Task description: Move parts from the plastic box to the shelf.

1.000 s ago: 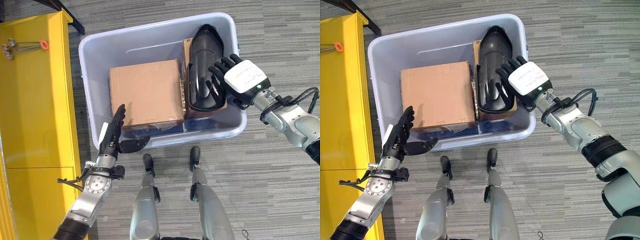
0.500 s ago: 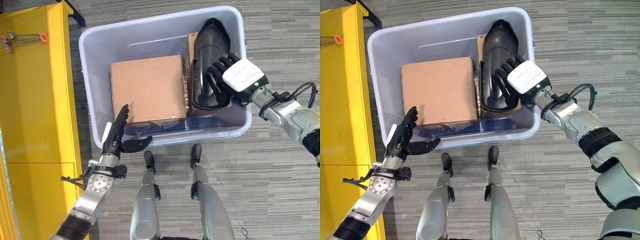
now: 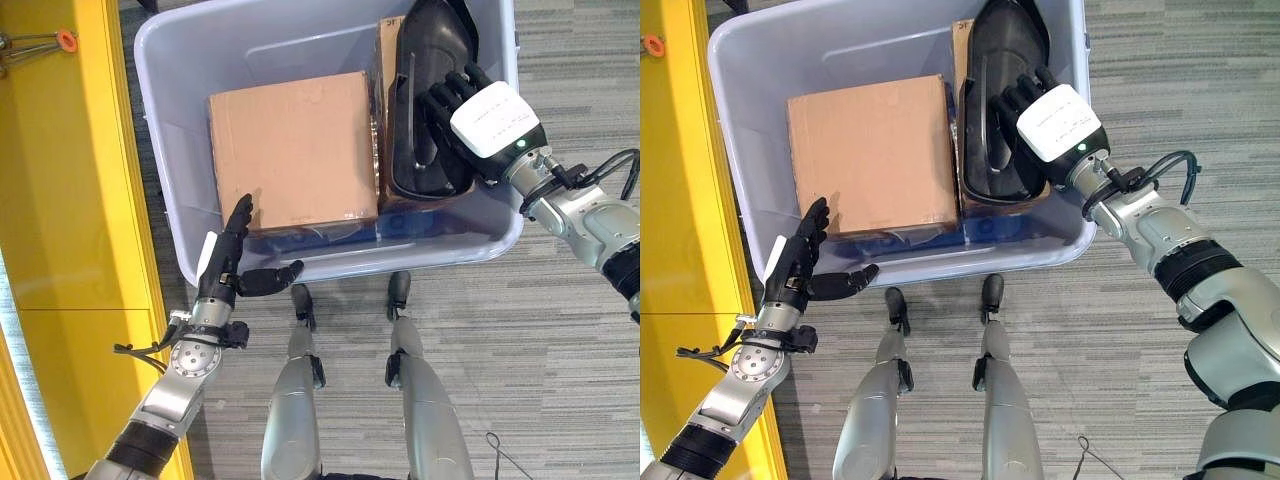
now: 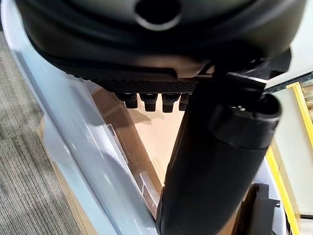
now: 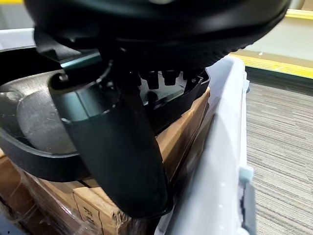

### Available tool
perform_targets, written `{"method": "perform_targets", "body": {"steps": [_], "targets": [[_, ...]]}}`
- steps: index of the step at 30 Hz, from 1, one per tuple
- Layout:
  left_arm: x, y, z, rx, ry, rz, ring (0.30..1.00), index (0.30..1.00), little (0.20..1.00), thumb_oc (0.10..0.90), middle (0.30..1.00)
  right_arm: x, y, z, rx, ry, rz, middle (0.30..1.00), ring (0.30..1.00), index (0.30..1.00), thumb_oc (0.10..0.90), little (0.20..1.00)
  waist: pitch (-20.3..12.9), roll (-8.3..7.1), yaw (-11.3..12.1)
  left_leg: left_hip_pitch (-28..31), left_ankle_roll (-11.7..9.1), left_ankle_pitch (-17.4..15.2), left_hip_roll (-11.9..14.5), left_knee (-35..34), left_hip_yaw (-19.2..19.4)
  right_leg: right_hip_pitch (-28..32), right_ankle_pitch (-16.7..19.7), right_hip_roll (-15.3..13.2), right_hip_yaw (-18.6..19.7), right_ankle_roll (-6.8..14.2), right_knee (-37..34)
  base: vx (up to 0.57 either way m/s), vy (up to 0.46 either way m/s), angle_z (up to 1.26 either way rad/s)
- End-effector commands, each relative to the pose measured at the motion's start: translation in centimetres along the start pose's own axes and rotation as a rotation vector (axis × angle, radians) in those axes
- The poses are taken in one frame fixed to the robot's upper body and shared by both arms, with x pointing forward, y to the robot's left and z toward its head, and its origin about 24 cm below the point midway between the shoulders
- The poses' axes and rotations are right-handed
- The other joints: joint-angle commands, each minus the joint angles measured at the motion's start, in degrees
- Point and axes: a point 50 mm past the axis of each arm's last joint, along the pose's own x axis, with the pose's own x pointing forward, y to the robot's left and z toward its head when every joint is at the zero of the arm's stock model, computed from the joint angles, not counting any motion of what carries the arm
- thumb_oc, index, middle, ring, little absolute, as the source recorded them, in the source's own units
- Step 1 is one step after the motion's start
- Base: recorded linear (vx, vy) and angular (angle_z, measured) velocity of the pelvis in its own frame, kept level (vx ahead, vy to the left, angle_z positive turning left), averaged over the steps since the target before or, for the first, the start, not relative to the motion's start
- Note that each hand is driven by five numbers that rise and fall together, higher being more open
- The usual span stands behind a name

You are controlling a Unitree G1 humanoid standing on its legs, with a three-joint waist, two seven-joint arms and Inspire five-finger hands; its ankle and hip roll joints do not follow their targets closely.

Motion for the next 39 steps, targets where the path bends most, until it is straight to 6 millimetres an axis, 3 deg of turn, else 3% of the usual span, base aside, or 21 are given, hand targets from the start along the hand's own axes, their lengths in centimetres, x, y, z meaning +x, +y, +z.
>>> {"method": "perform_targets", "body": {"steps": [1,7,15,18,22,24,29,31,35,36,37,39], "targets": [[0.0,-0.8,2.4,0.010,-0.156,-0.066,1.000,1.000,1.000,0.900,1.000,1.3,-4.0,-2.8,-0.079,0.082,-0.133,0.300,0.300,0.300,0.400,0.300,-0.7,0.37,-0.3,0.0,-3.1,-0.3,5.4,-0.5,-3.1,-0.1,-11.4,-9.9,-8.6,7.0,8.6,-0.03,0.008,-0.03],[-0.1,-0.9,2.2,0.001,-0.152,-0.080,1.000,1.000,1.000,0.900,1.000,1.1,-4.1,-2.1,-0.018,0.001,-0.196,0.300,0.300,0.300,0.400,0.300,-0.7,0.63,-0.6,1.4,-3.4,-0.6,5.4,-0.5,-3.1,0.5,-11.2,-9.9,-8.2,6.9,8.4,0.00,0.020,-0.02],[-0.7,-0.8,2.1,-0.036,-0.174,-0.059,1.000,1.000,1.000,0.900,1.000,0.5,-3.5,0.0,0.211,-0.092,-0.251,0.300,0.300,0.300,0.400,0.300,-0.7,0.78,-1.2,6.5,-3.3,-1.7,5.3,-0.5,-2.1,5.3,-10.6,-10.1,-7.9,7.0,6.1,0.02,0.091,0.01],[-1.4,-0.5,1.9,-0.067,-0.159,-0.048,1.000,1.000,1.000,0.900,1.000,-0.6,-3.2,2.7,0.418,-0.162,-0.333,0.300,0.300,0.300,0.400,0.300,-0.7,0.85,-1.5,11.8,-3.0,-2.7,4.9,-0.5,-1.4,10.8,-10.9,-10.2,-7.8,7.0,5.3,0.07,0.188,0.08],[-2.0,-0.3,1.6,-0.087,-0.147,-0.031,1.000,1.000,1.000,0.900,1.000,-1.2,-3.5,4.4,0.546,-0.176,-0.402,0.300,0.300,0.300,0.400,0.300,-0.7,0.36,-1.7,15.8,-2.6,-3.5,4.8,-0.5,-0.9,14.8,-11.2,-10.3,-7.7,7.0,5.0,0.06,0.165,0.05],[-2.4,-0.2,1.7,-0.103,-0.152,-0.003,1.000,1.000,1.000,0.900,1.000,-2.0,-3.7,6.6,0.680,-0.231,-0.441,0.300,0.300,0.300,0.400,0.300,-0.7,-0.22,-2.0,19.3,-2.2,-4.1,4.8,-0.5,-0.6,18.5,-11.6,-10.3,-7.5,6.9,4.9,0.05,0.217,0.03],[-2.3,-0.2,1.5,-0.101,-0.118,0.051,1.000,1.000,1.000,0.900,1.000,-3.5,-4.0,11.5,0.791,-0.389,-0.343,0.300,0.300,0.300,0.400,0.300,-7.0,-1.88,-1.4,22.9,-1.0,-5.4,4.4,-0.4,0.0,24.6,-12.1,-10.9,-7.8,7.7,3.9,0.13,0.187,0.01],[-2.3,-0.2,1.2,-0.059,-0.094,0.075,1.000,1.000,1.000,0.900,1.000,-4.0,-4.1,13.5,0.826,-0.457,-0.256,0.300,0.300,0.300,0.400,0.300,-11.2,-3.15,-0.7,24.6,-0.6,-5.7,4.2,-0.5,-0.6,28.7,-11.7,-11.1,-8.6,8.2,2.4,0.23,0.163,0.08],[-2.8,0.3,0.1,-0.008,-0.027,0.090,1.000,1.000,1.000,0.900,1.000,-4.6,-3.8,14.8,0.895,-0.513,-0.061,0.300,0.300,0.300,0.400,0.300,-16.6,-4.84,0.5,26.9,-0.4,-6.1,3.8,-0.5,-1.8,33.3,-11.0,-11.3,-9.8,8.9,0.2,0.20,0.113,0.09],[-2.9,0.6,-0.3,-0.018,-0.001,0.103,1.000,1.000,1.000,0.900,1.000,-4.7,-3.7,14.8,0.947,-0.512,0.021,0.300,0.300,0.300,0.400,0.300,-17.7,-5.22,0.6,27.7,-0.5,-6.4,3.7,-0.5,-1.9,34.1,-11.1,-11.4,-9.9,9.2,0.2,0.16,0.154,0.06],[-3.1,1.2,-0.2,0.052,-0.023,0.117,1.000,1.000,1.000,0.900,1.000,-5.0,-3.5,15.3,1.073,-0.537,0.212,0.300,0.300,0.300,0.400,0.300,-19.4,-5.99,0.8,28.7,-0.5,-6.8,3.5,-0.5,-1.9,35.1,-11.1,-11.7,-10.1,9.7,0.2,0.12,0.115,0.04],[-3.1,1.5,0.1,0.106,-0.049,0.111,1.000,1.000,1.000,0.900,1.000,-5.3,-3.5,15.5,1.151,-0.551,0.317,0.300,0.300,0.300,0.400,0.300,-20.1,-6.48,0.8,29.3,-0.6,-7.1,3.3,-0.5,-1.8,35.7,-11.2,-11.9,-10.3,10.0,0.2,0.06,0.074,0.06]]}}
